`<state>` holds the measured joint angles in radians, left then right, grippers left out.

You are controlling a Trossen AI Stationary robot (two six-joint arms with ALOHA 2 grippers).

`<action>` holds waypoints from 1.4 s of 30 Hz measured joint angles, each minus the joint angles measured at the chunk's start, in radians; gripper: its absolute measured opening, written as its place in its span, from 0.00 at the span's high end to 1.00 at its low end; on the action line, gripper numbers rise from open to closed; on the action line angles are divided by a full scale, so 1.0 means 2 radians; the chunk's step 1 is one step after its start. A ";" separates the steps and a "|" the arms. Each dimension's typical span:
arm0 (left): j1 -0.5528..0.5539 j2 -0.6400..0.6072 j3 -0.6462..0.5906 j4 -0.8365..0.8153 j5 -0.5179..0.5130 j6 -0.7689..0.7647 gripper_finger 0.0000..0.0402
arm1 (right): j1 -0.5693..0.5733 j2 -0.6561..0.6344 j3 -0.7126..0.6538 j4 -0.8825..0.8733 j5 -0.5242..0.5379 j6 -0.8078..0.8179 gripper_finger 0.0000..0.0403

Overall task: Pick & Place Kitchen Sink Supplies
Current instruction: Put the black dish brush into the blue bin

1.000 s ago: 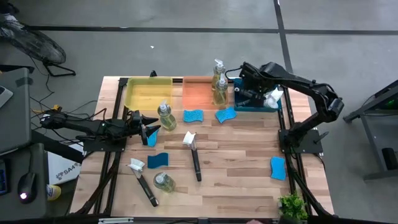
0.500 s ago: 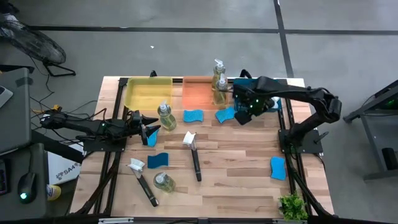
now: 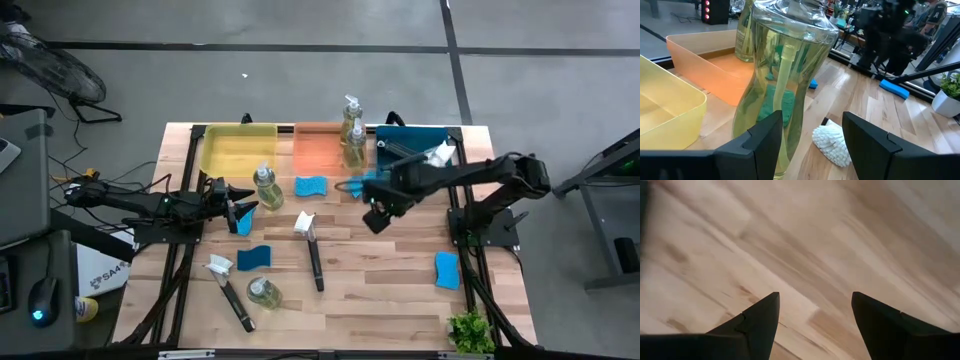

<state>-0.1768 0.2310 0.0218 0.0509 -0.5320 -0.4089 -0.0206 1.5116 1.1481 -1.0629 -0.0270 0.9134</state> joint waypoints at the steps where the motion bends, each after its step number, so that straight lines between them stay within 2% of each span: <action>1: 0.000 0.000 0.000 0.000 0.000 0.000 0.50 | 0.012 0.000 -0.006 0.020 0.004 0.005 0.40; 6: 0.000 0.000 0.000 0.000 0.000 0.000 0.50 | 0.063 0.000 -0.040 0.124 0.043 0.040 0.40; 9: 0.000 0.000 0.000 0.000 0.000 0.000 0.50 | 0.083 0.008 -0.057 0.198 0.048 0.058 0.40; 16: 0.000 0.000 0.000 0.000 0.000 0.000 0.50 | 0.104 0.073 -0.030 0.267 0.065 0.080 0.40; 25: 0.000 0.000 0.000 0.000 0.000 0.000 0.50 | 0.107 0.155 0.054 0.281 0.068 0.106 0.40; 35: 0.000 0.000 0.000 0.000 0.000 0.000 0.50 | 0.105 0.242 0.165 0.244 0.070 0.120 0.40; 42: 0.000 0.000 0.000 0.000 0.000 0.000 0.50 | 0.105 0.276 0.196 0.228 0.091 0.142 0.37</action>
<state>-0.1768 0.2314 0.0216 0.0509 -0.5316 -0.4088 0.1899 2.0634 1.5400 -0.6065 0.1544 1.1973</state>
